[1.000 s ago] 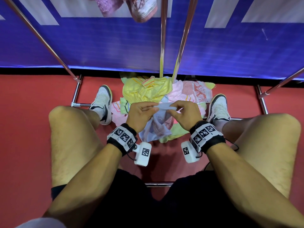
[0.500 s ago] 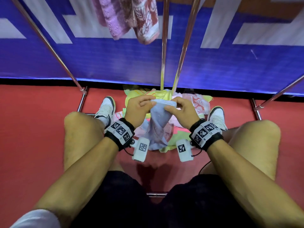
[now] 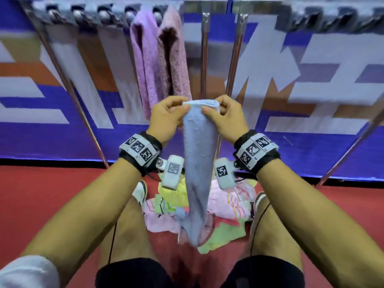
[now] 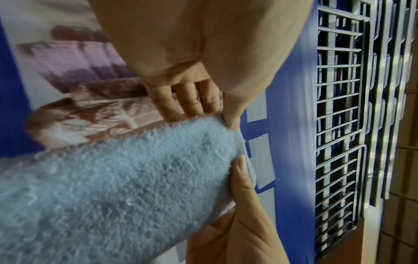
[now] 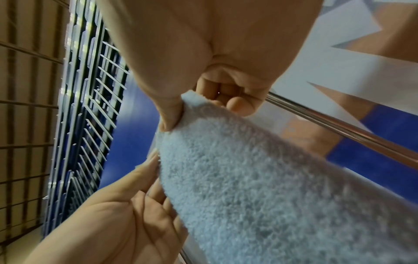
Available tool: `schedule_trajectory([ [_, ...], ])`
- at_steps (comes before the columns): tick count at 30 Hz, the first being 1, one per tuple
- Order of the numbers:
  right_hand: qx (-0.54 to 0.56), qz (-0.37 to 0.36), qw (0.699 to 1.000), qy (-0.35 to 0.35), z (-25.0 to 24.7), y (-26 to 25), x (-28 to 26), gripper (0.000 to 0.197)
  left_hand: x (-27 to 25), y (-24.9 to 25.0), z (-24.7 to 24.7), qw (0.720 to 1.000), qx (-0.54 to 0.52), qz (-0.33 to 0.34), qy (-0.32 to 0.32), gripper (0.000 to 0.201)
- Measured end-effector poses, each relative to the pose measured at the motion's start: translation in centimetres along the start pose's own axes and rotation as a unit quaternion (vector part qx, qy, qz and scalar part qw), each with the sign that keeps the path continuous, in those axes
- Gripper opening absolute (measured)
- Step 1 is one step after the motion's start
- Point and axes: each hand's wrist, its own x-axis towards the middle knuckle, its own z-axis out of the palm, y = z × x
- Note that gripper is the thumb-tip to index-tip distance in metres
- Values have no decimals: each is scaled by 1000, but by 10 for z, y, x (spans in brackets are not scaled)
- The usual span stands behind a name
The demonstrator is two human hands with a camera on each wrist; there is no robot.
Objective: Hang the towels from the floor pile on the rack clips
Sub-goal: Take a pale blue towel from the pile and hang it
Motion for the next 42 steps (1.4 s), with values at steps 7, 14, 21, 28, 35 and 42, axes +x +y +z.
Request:
schedule_trajectory([
  [7, -11, -79, 996, 47, -13, -96, 44, 24, 31, 95, 14, 997, -35, 71, -7, 14],
  [14, 36, -117, 986, 113, -25, -147, 77, 21, 60, 158, 28, 989, -53, 133, -36, 8],
  [21, 128, -37, 991, 14, -17, -150, 98, 28, 89, 180, 41, 985, -41, 156, -59, 10],
  [28, 111, -56, 992, 17, -8, -165, 121, 14, 105, 161, 32, 984, -121, 120, -42, 13],
  [35, 81, -37, 993, 72, -5, -162, 141, 10, 78, 74, 35, 991, -42, -32, -126, 23],
  [42, -45, 11, 983, 179, -47, -125, 147, 25, 68, 51, 12, 974, 49, -114, -191, 22],
])
